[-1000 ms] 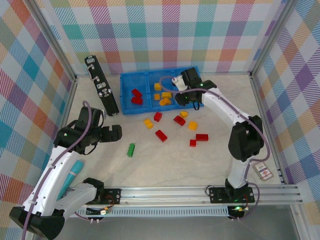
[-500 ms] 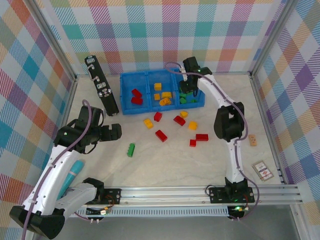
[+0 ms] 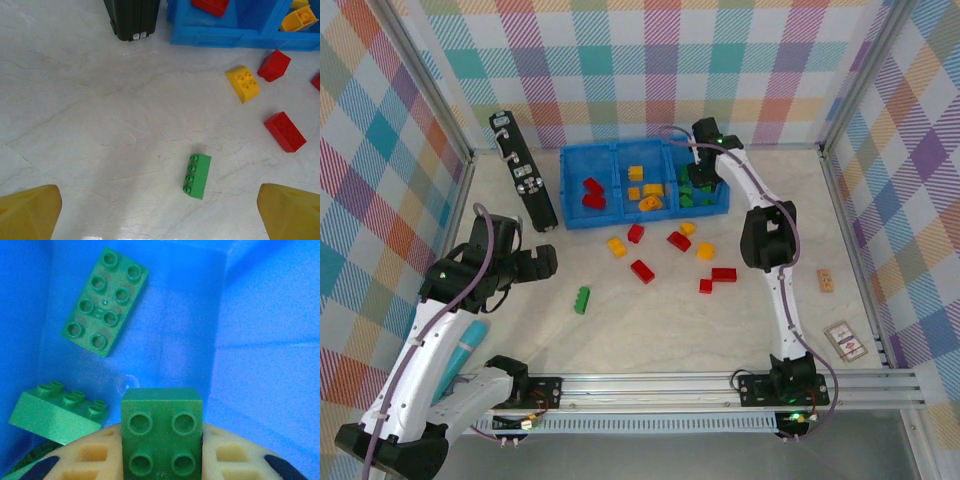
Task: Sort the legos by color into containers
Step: Place the lego in the container.
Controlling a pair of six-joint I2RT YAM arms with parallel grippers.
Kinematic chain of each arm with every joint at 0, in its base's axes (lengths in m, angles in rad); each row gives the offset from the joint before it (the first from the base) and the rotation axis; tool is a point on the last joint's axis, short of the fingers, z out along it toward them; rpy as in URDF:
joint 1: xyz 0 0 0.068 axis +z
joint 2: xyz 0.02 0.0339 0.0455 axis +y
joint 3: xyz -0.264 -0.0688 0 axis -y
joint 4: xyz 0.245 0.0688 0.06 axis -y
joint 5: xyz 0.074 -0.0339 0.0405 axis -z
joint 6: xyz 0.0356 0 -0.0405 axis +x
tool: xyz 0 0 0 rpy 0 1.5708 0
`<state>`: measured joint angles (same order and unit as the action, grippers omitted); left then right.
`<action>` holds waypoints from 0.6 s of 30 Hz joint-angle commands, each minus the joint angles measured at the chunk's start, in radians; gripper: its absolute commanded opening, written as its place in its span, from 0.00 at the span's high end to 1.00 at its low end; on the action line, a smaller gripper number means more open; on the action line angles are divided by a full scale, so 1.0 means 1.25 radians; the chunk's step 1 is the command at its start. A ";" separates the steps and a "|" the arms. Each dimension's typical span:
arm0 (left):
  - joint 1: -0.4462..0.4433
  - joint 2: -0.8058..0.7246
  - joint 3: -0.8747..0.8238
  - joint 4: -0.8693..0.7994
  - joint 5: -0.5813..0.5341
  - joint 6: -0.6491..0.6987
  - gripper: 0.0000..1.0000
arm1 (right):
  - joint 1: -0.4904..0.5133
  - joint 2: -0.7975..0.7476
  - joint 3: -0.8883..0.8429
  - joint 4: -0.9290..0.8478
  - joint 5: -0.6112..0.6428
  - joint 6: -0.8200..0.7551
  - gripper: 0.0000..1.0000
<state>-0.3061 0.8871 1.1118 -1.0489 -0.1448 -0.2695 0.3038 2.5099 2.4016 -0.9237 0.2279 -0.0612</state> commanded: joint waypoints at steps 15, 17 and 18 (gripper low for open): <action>-0.004 -0.013 0.023 0.003 -0.016 -0.008 0.00 | 0.002 -0.062 -0.018 -0.034 -0.056 0.024 0.54; -0.004 -0.018 0.022 0.011 -0.012 -0.003 0.00 | 0.002 -0.099 -0.040 -0.031 -0.062 0.033 0.54; -0.004 -0.020 0.022 0.015 -0.008 0.001 0.00 | 0.003 -0.121 -0.056 -0.027 -0.068 0.034 0.54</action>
<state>-0.3061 0.8845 1.1156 -1.0439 -0.1513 -0.2695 0.3042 2.4851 2.3554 -0.9379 0.1795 -0.0471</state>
